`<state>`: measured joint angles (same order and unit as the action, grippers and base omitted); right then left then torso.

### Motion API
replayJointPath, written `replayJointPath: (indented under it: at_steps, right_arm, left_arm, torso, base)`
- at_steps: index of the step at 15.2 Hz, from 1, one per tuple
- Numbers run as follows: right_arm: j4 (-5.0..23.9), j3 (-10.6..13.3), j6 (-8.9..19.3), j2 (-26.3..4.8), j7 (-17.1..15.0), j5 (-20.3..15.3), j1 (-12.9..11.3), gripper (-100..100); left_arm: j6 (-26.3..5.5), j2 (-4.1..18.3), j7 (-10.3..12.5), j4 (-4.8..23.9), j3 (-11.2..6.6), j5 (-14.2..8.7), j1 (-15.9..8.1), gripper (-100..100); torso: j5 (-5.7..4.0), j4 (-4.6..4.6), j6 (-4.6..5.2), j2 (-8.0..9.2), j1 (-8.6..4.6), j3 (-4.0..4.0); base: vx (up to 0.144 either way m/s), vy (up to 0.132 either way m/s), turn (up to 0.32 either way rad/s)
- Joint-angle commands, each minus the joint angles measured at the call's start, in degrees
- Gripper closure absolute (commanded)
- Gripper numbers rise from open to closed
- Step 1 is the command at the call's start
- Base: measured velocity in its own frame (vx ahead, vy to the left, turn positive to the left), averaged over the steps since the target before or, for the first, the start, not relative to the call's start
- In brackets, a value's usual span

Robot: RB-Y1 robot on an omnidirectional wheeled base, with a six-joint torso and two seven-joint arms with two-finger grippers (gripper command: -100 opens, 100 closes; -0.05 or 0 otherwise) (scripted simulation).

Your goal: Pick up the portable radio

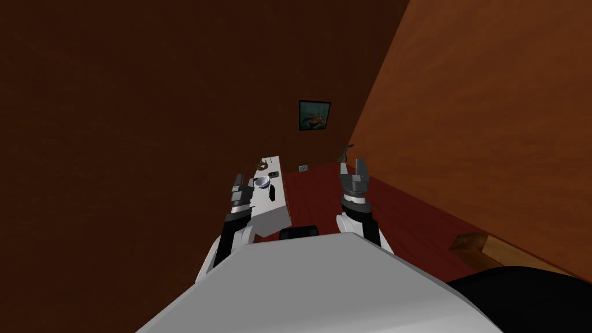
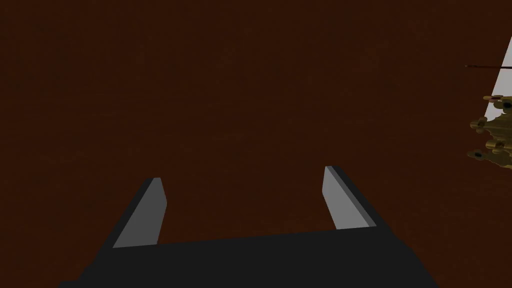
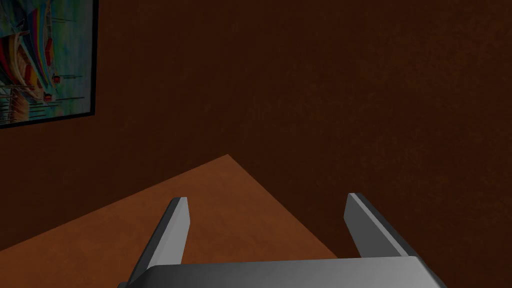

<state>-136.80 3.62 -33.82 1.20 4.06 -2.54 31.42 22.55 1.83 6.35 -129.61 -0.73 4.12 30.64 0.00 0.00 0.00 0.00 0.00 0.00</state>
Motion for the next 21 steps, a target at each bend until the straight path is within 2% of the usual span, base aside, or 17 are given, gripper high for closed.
replayJointPath:
  at_steps: [1, 2, 7, 8, 10, 11, 14, 15, 17, 18, 19, 20, 21]
  right_arm:
    - [0.00, 0.00, 0.00, 0.00, 0.00, 0.00, 0.00, 0]
    - [0.00, 0.00, 0.00, 0.00, 0.00, 0.00, 0.00, 0]
    - [0.00, 0.01, 0.00, 0.01, 0.00, 0.00, 0.00, 0]
    - [0.00, 0.01, 0.00, 0.01, 0.00, 0.00, 0.00, 0]
    - [0.00, 0.01, 0.00, 0.01, 0.00, 0.00, 0.00, 0]
    - [0.00, 0.01, 0.00, 0.01, 0.00, 0.00, 0.00, 0]
    - [0.00, 0.01, 0.00, 0.01, 0.00, 0.00, 0.00, 0]
    - [0.00, 0.01, 0.00, 0.01, 0.00, 0.00, 0.00, 0]
    - [0.00, 0.01, 0.00, 0.01, 0.00, 0.00, 0.00, 0]
    - [0.00, 0.01, 0.00, 0.01, 0.00, 0.00, 0.00, 0]
    - [0.00, 0.01, 0.00, 0.01, 0.00, 0.00, 0.00, 0]
    - [0.00, 0.01, 0.00, 0.01, 0.00, 0.00, 0.00, 0]
    - [0.00, 0.01, 0.00, 0.01, 0.00, 0.00, 0.00, 0]
  left_arm:
    - [-0.68, 2.57, -0.07, 0.21, -0.02, -0.01, 0.38, -100]
    - [-0.68, 2.57, -0.07, 0.21, -0.02, -0.01, 0.38, -100]
    - [-3.97, 9.04, -0.44, 1.21, -0.10, -0.07, 2.20, -100]
    - [-3.97, 9.06, -0.44, 1.21, -0.10, -0.07, 2.20, -100]
    - [-5.91, 11.96, -0.67, 1.79, -0.16, -0.09, 3.26, -100]
    - [-5.91, 11.96, -0.67, 1.79, -0.16, -0.09, 3.26, -100]
    - [-9.37, 16.47, -1.08, 2.82, -0.25, -0.13, 5.13, -100]
    - [-9.37, 16.53, -1.08, 2.82, -0.25, -0.13, 5.13, -100]
    - [-11.97, 19.52, -1.40, 3.59, -0.31, -0.15, 6.53, -100]
    - [-11.97, 19.68, -1.40, 3.59, -0.31, -0.15, 6.53, -100]
    - [-13.33, 21.27, -1.57, 3.99, -0.35, -0.16, 7.26, -100]
    - [-13.33, 21.27, -1.57, 3.99, -0.35, -0.16, 7.26, -100]
    - [-14.74, 22.87, -1.75, 4.40, -0.39, -0.16, 8.01, -100]
  torso:
    - [0.00, 0.00, 0.00, 0.00, 0.00, 0.00]
    - [-0.01, 0.00, 0.00, -0.01, -0.03, 0.00]
    - [-0.04, -0.01, 0.01, -0.05, -0.20, -0.03]
    - [-0.05, -0.02, 0.01, -0.07, -0.26, -0.04]
    - [-0.06, -0.01, 0.01, -0.04, -0.27, -0.03]
    - [-0.06, -0.01, 0.01, -0.05, -0.29, -0.03]
    - [-0.06, -0.02, 0.01, -0.06, -0.28, -0.04]
    - [-0.07, -0.02, 0.02, -0.09, -0.31, -0.05]
    - [-0.07, -0.03, 0.00, -0.12, -0.31, -0.07]
    - [-0.07, -0.04, 0.01, -0.15, -0.34, -0.09]
    - [-0.07, -0.03, 0.01, -0.14, -0.32, -0.09]
    - [-0.07, -0.03, 0.01, -0.12, -0.30, -0.08]
    - [-0.07, -0.03, 0.00, -0.10, -0.27, -0.06]
  base:
    - [0.004, -0.018, -0.028]
    - [0.006, -0.027, -0.027]
    - [0.013, -0.049, -0.048]
    - [0.014, -0.071, -0.037]
    - [0.010, -0.068, -0.056]
    - [0.015, -0.064, -0.053]
    - [0.022, -0.072, -0.081]
    - [0.034, -0.073, -0.054]
    - [0.042, -0.079, -0.078]
    - [0.034, -0.074, -0.068]
    - [0.024, -0.069, -0.067]
    - [0.021, -0.058, -0.044]
    - [0.028, -0.047, -0.068]
